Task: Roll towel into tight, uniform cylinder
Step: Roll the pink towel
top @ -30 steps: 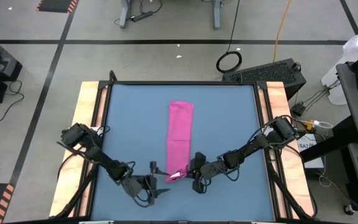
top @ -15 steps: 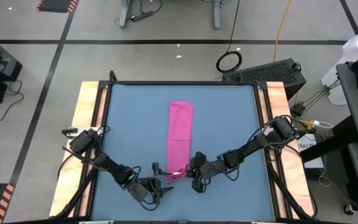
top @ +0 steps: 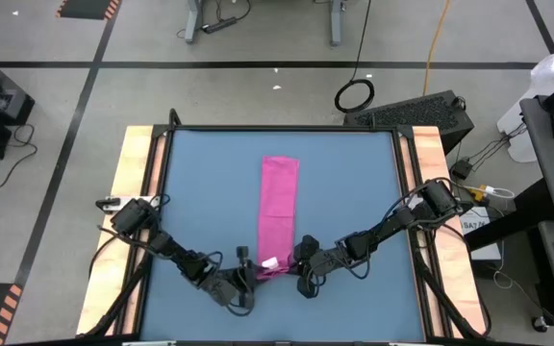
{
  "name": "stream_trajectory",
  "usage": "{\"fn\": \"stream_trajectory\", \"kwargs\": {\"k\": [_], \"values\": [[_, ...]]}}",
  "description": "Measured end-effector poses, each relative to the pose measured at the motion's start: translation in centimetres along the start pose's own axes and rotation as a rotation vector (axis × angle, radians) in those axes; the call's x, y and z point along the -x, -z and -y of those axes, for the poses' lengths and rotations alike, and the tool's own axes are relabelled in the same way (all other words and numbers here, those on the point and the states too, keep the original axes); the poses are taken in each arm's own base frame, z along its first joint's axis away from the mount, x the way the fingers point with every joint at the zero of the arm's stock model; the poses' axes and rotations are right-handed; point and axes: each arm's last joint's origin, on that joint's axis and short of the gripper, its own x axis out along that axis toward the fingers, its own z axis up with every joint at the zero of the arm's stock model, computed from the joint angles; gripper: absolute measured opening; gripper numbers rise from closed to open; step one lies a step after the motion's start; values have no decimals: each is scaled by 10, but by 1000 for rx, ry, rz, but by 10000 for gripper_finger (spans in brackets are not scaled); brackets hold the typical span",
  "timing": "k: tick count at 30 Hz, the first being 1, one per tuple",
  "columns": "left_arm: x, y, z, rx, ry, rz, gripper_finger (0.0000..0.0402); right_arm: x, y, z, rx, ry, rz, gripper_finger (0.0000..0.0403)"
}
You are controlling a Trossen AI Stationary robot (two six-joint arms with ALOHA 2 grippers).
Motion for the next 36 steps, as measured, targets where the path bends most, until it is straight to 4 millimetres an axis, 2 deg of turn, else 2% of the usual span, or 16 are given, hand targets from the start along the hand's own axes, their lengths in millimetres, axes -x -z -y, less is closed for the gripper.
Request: {"fn": "stream_trajectory", "kwargs": {"k": [9,15,21,28,32,36], "values": [[-2,-5,-1,46,18,34,12,0,0,0,7,0,0,4],[-1,-4,0,233,68,10,10,5,4,-9,102,-4,8,18],[-5,-5,-2,379,128,-15,6,18,19,-32,400,-10,6,104],[-12,-11,-10,484,220,-29,6,31,46,-57,735,91,83,210],[-15,-12,-13,497,253,-41,6,36,54,-62,833,160,117,252],[-15,-12,-13,510,276,-55,6,36,55,-63,880,163,115,271]]}}
